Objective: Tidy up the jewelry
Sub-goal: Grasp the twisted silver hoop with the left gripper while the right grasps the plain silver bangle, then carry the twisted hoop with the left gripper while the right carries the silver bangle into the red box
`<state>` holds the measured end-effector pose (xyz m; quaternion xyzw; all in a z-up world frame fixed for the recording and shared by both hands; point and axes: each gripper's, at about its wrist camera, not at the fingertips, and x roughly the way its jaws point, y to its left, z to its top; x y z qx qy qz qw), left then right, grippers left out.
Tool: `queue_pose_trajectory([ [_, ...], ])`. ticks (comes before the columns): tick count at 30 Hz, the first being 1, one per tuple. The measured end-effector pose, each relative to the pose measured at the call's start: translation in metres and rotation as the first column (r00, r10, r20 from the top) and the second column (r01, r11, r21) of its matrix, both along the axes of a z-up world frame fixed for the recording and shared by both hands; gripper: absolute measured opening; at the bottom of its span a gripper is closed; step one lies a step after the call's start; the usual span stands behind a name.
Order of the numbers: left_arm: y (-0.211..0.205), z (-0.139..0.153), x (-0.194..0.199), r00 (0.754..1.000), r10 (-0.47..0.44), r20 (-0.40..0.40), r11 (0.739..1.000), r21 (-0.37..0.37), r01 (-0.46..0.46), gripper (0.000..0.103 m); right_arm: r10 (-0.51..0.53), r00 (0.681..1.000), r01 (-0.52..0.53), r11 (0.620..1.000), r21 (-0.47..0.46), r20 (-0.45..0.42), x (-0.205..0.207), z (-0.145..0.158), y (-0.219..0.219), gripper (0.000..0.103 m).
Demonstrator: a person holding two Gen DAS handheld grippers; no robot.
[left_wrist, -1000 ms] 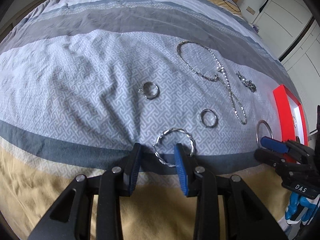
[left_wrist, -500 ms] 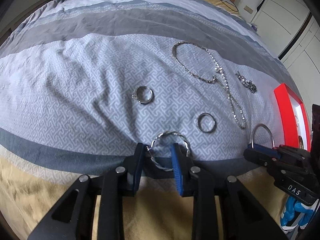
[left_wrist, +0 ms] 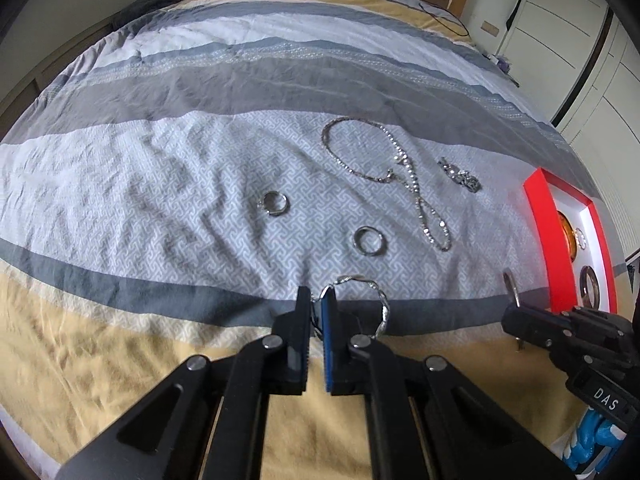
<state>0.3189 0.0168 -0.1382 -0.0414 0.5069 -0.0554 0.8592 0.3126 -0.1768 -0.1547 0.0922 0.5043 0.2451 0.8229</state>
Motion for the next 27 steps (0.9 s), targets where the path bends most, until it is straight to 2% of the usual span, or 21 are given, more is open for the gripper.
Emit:
queue_pose_trajectory([
  [9, 0.0, 0.048, -0.035, 0.998, -0.009, 0.069, 1.0, 0.014, 0.008, 0.004, -0.041, 0.998, 0.037, 0.996, 0.086, 0.046, -0.038, 0.041, -0.015, 0.003],
  [15, 0.002, 0.077, -0.067, 0.994, -0.007, 0.111, 1.0, 0.019, 0.005, 0.004, -0.042, 0.996, 0.031, 0.99, 0.136, 0.082, -0.072, 0.071, -0.01, 0.003],
  [27, -0.014, 0.123, -0.125, 0.98, -0.038, 0.194, 0.999, 0.018, 0.035, 0.004, -0.069, 0.982, 0.046, 0.991, 0.129, 0.178, -0.134, 0.122, -0.024, 0.003],
])
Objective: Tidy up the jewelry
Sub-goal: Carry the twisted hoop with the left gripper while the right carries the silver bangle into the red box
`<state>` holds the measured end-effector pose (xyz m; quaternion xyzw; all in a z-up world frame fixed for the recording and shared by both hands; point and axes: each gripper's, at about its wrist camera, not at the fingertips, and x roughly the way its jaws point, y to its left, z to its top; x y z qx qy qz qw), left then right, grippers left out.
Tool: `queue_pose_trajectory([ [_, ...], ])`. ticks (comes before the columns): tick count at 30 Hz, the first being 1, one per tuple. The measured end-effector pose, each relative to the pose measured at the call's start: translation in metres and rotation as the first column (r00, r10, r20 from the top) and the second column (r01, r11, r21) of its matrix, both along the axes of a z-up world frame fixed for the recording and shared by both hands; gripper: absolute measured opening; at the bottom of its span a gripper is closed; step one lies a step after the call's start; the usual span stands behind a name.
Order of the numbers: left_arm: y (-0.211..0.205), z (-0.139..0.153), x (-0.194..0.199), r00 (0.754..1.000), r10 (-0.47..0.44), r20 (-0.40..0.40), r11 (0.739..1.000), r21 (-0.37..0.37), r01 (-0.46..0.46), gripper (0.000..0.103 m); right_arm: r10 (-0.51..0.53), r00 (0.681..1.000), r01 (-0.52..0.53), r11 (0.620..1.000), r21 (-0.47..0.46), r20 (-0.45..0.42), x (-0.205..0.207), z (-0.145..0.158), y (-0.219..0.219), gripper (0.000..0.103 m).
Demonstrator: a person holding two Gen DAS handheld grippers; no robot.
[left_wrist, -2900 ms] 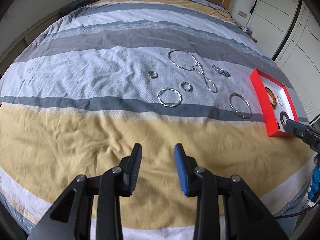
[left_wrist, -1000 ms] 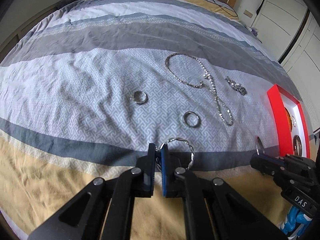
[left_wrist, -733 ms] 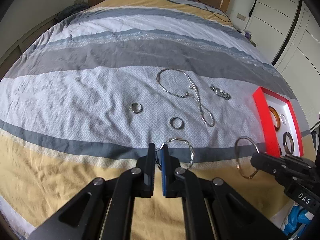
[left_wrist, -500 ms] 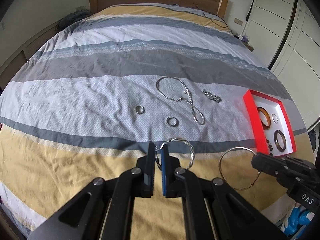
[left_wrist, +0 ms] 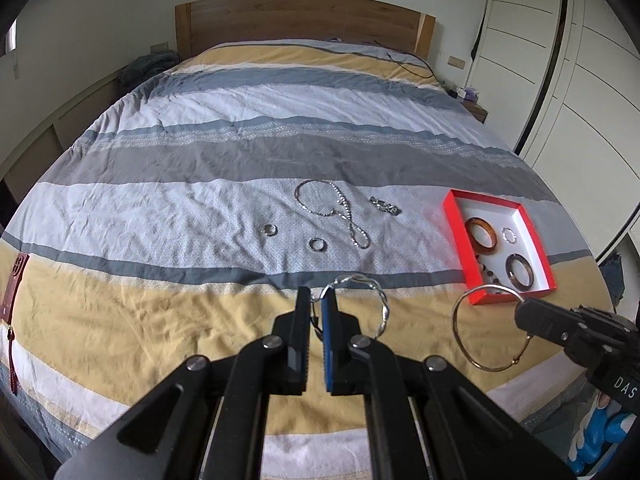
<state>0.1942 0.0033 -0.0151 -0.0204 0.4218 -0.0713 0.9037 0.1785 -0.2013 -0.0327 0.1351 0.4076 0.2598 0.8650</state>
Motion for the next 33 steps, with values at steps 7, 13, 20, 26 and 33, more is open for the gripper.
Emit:
queue_pose_trajectory([
  [7, -0.038, 0.015, -0.016, 0.997, -0.07, 0.027, 0.998, -0.004, 0.07, 0.004, -0.07, 0.997, 0.07, 0.998, -0.002, 0.045, -0.023, 0.02, -0.033, 0.003],
  [13, -0.079, 0.015, -0.015, 0.989, -0.144, 0.021, 0.989, -0.016, 0.144, 0.004, -0.145, 0.987, 0.146, 0.989, 0.0, 0.061, -0.034, 0.027, -0.071, 0.003],
  [20, -0.129, 0.006, 0.005, 0.974, -0.229, 0.001, 0.973, -0.03, 0.228, 0.004, -0.238, 0.969, 0.24, 0.971, -0.022, 0.061, -0.031, 0.028, -0.122, 0.003],
  [26, -0.175, -0.01, 0.039, 0.955, -0.297, -0.023, 0.955, -0.033, 0.296, 0.004, -0.309, 0.95, 0.311, 0.949, -0.059, 0.042, -0.008, 0.018, -0.169, 0.003],
  [33, -0.228, -0.04, 0.09, 0.932, -0.357, -0.064, 0.934, 0.001, 0.358, 0.005, -0.357, 0.934, 0.356, 0.93, -0.089, 0.005, 0.047, -0.012, -0.211, 0.003],
])
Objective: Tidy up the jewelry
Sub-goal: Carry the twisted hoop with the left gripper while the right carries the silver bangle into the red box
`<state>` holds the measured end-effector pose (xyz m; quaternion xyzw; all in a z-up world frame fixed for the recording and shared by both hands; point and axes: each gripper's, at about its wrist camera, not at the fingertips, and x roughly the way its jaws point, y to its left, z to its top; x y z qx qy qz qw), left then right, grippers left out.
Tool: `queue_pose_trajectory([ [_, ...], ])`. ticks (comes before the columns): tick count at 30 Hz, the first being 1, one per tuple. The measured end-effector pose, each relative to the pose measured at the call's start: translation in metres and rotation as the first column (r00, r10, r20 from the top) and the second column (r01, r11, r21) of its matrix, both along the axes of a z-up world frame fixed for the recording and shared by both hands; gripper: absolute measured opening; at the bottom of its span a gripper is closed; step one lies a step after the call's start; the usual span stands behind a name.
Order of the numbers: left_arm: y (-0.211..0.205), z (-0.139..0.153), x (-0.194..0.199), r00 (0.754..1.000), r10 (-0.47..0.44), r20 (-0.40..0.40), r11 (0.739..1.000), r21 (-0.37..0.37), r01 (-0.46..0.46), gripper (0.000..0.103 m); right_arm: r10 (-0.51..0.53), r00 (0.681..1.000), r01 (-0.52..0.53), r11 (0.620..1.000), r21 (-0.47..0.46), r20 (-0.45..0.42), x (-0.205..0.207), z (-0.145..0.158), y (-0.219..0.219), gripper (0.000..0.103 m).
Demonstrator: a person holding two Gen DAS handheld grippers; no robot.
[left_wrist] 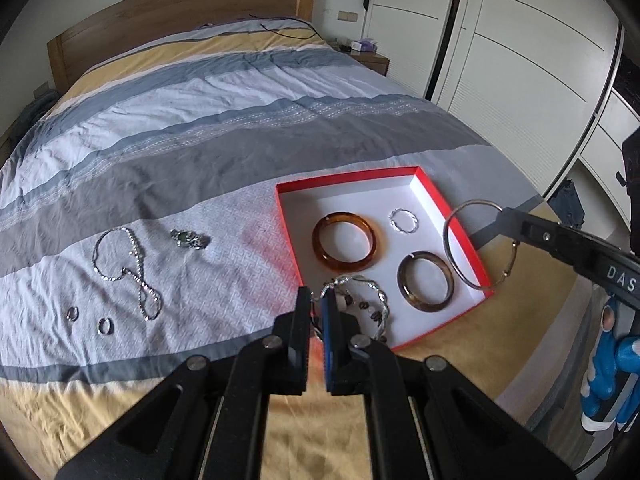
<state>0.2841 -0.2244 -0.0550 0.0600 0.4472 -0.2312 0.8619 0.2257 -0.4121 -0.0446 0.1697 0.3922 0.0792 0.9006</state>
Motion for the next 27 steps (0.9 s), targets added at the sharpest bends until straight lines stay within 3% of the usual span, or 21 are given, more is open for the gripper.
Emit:
queue_pose_trajectory([
  [13, -0.065, -0.054, 0.076, 0.998, -0.056, -0.024, 0.997, 0.055, 0.058, 0.005, -0.033, 0.998, 0.033, 0.999, 0.006, -0.049, 0.097, -0.055, -0.035, 0.003],
  [27, -0.069, -0.101, 0.095, 0.995, -0.013, -0.102, 0.998, 0.063, 0.02, 0.005, -0.114, 0.988, 0.116, 0.993, 0.009, -0.106, 0.109, -0.099, -0.068, 0.003],
])
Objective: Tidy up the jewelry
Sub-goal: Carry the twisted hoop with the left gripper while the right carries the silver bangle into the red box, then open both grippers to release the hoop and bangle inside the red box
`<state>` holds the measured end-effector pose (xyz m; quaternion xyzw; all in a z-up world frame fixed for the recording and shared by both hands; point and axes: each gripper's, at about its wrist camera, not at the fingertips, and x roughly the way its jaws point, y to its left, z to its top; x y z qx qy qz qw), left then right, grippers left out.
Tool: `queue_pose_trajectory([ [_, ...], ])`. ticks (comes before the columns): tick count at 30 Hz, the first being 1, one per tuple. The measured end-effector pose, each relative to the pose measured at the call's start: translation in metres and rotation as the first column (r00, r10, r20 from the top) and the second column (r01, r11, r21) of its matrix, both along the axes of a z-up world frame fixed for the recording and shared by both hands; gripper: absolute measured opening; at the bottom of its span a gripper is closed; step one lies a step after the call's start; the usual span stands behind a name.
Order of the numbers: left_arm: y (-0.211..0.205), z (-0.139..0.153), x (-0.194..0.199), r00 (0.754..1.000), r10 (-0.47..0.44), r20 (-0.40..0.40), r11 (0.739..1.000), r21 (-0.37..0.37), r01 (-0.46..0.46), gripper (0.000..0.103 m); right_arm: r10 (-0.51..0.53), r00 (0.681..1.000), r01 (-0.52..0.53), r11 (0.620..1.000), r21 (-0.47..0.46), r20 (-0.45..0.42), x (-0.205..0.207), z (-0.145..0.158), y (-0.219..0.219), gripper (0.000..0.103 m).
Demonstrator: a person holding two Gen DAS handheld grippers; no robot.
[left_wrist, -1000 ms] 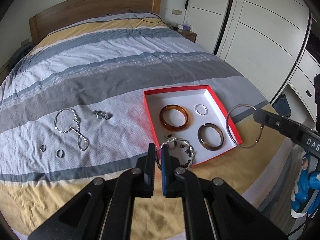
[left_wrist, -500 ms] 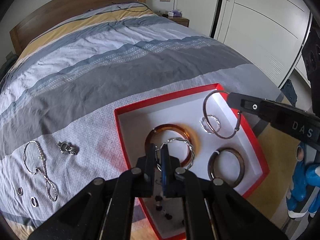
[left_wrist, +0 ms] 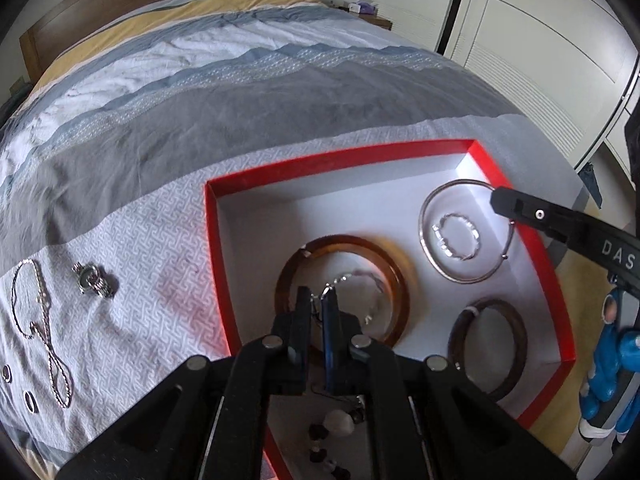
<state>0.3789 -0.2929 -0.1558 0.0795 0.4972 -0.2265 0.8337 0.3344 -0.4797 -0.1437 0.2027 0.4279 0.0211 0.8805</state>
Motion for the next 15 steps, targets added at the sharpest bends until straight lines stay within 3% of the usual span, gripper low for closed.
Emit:
queue_pose_trajectory([
  [4, 0.0, -0.003, -0.002, 1.0, -0.001, 0.02, 1.0, 0.01, 0.001, 0.005, 0.004, 1.0, -0.004, 0.999, -0.032, -0.021, -0.002, -0.008, 0.0, 0.004],
  [11, 0.006, 0.001, -0.002, 1.0, 0.014, -0.003, 0.999, -0.047, -0.014, 0.006, 0.008, 1.0, -0.01, 0.997, -0.08, -0.028, -0.003, -0.011, 0.004, 0.004],
  [15, 0.007, 0.003, -0.003, 1.0, 0.008, -0.016, 0.997, -0.074, -0.009, 0.014, 0.013, 0.999, -0.016, 0.995, -0.101, -0.037, -0.004, -0.011, 0.007, 0.005],
])
